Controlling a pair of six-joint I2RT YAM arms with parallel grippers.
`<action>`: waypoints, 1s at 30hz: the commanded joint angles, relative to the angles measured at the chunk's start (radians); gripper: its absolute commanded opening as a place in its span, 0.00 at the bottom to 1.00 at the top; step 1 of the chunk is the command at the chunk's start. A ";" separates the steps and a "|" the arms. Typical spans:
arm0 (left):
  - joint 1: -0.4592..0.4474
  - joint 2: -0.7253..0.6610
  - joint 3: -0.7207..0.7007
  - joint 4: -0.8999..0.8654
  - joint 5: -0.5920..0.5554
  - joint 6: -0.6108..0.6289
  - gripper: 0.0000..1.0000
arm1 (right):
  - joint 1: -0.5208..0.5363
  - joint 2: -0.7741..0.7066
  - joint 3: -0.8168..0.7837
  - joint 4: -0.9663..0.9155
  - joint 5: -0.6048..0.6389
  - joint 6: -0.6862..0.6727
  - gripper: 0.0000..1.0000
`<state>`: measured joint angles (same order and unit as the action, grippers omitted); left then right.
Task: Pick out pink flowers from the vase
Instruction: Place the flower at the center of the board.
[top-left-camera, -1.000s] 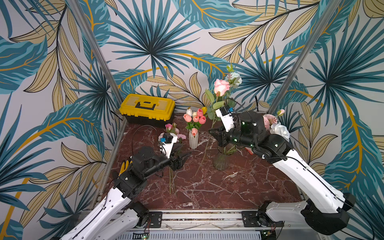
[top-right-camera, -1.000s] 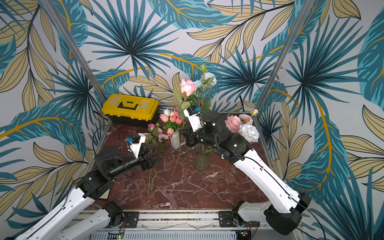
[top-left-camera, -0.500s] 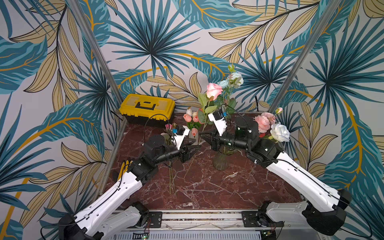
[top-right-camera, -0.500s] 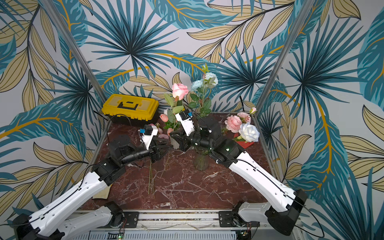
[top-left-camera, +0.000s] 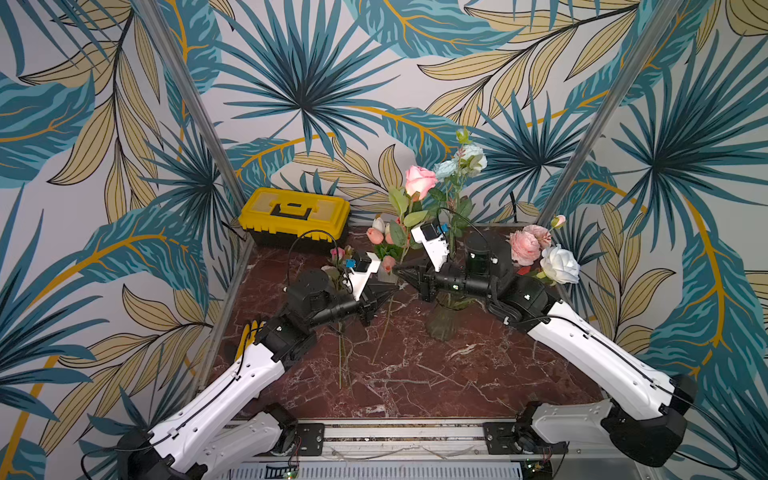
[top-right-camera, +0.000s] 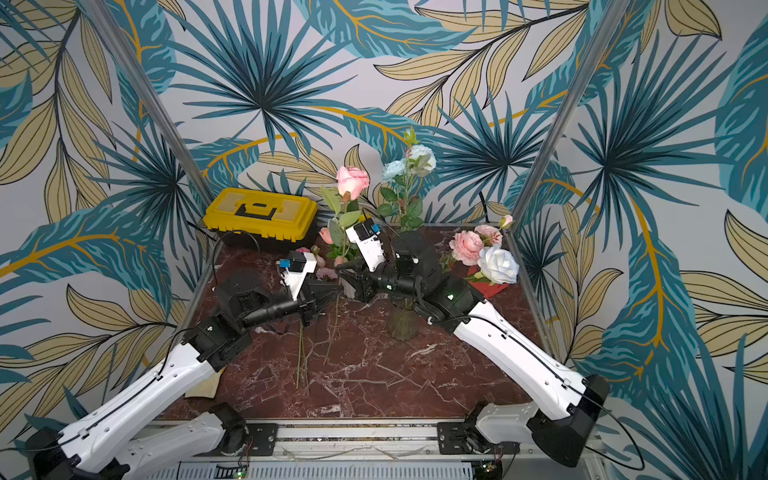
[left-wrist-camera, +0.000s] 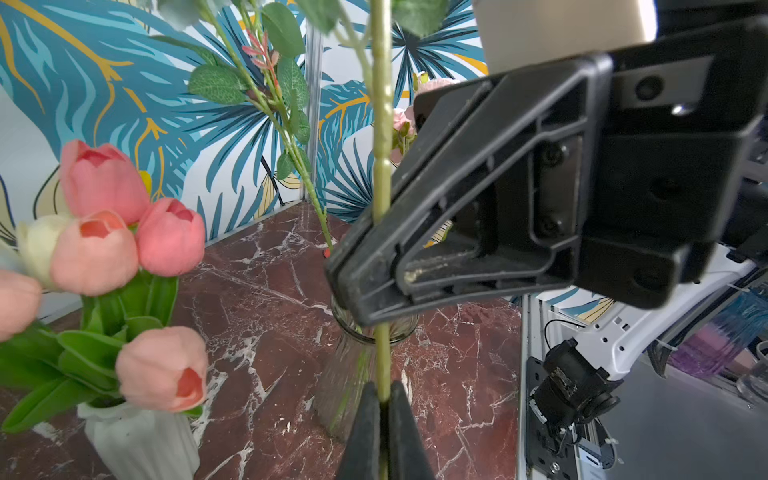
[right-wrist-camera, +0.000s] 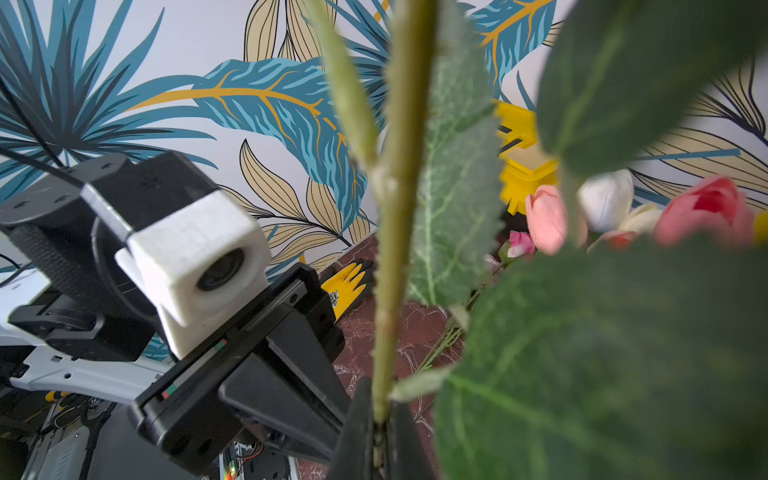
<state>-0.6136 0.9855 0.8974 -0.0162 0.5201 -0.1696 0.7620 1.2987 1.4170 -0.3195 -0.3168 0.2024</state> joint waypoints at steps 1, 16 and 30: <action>-0.005 -0.022 -0.004 0.027 -0.001 -0.005 0.00 | 0.011 0.026 0.021 0.018 -0.014 0.014 0.00; 0.058 -0.150 -0.147 0.103 -0.130 -0.145 0.00 | 0.026 0.027 0.039 -0.037 0.089 -0.005 0.42; 0.234 -0.093 -0.205 -0.083 -0.257 -0.315 0.00 | 0.026 -0.072 0.046 -0.107 0.174 -0.071 0.45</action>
<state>-0.4198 0.8478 0.7258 -0.0559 0.2298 -0.4416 0.7856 1.2423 1.4479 -0.3943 -0.1638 0.1558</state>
